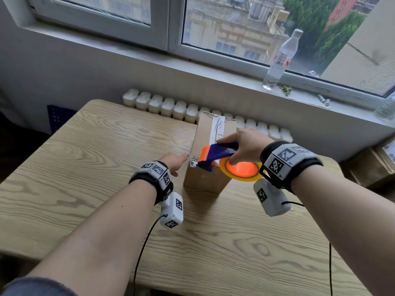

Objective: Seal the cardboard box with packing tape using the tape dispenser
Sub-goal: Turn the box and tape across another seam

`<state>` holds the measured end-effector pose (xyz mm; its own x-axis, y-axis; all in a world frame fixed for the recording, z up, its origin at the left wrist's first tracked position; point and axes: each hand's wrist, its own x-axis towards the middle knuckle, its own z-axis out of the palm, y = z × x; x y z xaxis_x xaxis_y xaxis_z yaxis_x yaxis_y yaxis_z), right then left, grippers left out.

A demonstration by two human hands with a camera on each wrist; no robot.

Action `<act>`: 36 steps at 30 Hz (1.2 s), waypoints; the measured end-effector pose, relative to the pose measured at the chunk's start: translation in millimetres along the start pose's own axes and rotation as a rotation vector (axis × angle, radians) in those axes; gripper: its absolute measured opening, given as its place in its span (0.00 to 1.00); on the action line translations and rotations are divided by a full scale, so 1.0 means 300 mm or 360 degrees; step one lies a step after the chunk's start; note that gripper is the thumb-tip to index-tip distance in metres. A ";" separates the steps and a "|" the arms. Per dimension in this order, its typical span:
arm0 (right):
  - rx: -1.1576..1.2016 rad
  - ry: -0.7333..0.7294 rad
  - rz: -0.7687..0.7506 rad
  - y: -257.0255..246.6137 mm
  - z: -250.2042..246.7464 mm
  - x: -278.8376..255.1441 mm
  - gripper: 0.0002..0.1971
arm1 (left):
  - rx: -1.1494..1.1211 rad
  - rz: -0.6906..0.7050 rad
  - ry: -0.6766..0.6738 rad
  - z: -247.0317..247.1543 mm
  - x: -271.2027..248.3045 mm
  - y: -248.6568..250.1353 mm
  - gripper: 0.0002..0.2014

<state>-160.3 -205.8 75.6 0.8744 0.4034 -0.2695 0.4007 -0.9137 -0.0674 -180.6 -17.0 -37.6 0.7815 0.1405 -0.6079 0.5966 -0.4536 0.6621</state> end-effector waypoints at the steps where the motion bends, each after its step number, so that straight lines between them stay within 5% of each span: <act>1: 0.0004 -0.0001 0.0001 0.000 0.000 0.002 0.33 | 0.0013 -0.0002 -0.0030 0.007 -0.005 0.006 0.30; 15: -0.0006 -0.0025 -0.0004 -0.008 0.003 0.005 0.33 | -0.0139 -0.0252 0.0036 0.081 0.017 -0.013 0.34; 18: -0.0009 -0.0023 -0.0012 -0.012 -0.001 0.001 0.33 | -0.0080 -0.0290 -0.0042 0.085 0.000 -0.014 0.28; 26: 0.0030 -0.0056 -0.0009 -0.013 -0.007 -0.005 0.33 | 0.0298 0.0165 0.0190 0.046 -0.008 0.075 0.16; 30: 0.0045 -0.0038 0.0026 -0.009 -0.009 -0.011 0.35 | 0.0364 0.0263 0.0211 0.041 0.006 0.087 0.22; 36: 0.0079 -0.0056 0.0042 -0.003 -0.016 -0.018 0.30 | 0.0354 0.0185 -0.0050 0.012 0.016 0.108 0.17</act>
<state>-164.0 -207.0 81.8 0.8740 0.3779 -0.3056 0.3628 -0.9257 -0.1072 -158.2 -34.1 -20.6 0.8342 0.0502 -0.5491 0.4455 -0.6483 0.6175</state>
